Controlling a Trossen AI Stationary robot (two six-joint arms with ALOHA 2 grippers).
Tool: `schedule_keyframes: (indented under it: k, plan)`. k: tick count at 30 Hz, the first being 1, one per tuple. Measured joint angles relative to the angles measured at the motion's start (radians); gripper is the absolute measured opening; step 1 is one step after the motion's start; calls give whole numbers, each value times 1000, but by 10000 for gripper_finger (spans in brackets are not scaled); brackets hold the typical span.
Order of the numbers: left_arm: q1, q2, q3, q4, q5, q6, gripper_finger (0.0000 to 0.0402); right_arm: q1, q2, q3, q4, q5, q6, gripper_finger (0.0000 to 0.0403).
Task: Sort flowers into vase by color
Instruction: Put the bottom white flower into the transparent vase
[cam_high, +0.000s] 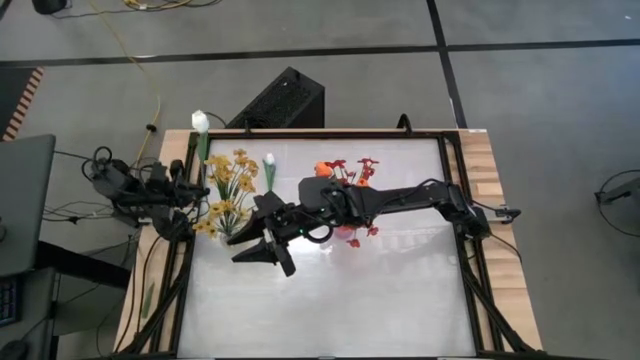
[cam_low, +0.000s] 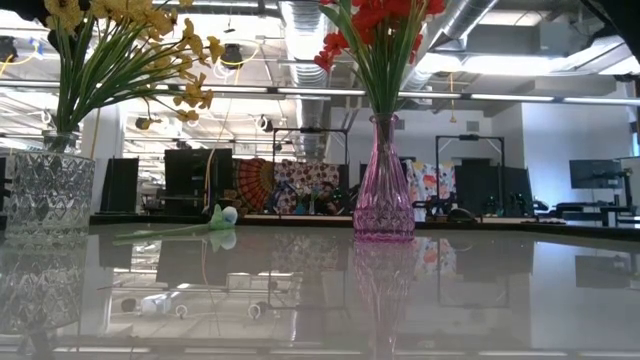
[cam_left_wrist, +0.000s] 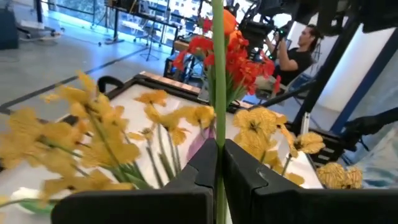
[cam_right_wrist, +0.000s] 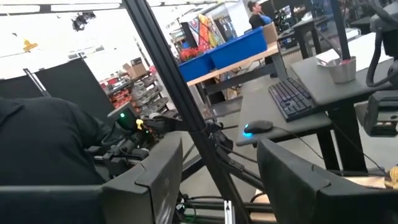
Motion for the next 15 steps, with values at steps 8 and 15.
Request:
schedule_keyframes:
  k: [8,15]
  plan:
    - [0,1,-147,85,72,-64,0,7,0,0,-3,0,1,230]
    - [0,0,-173,94,75,-79,0,14,0,0,-3,0,1,230]
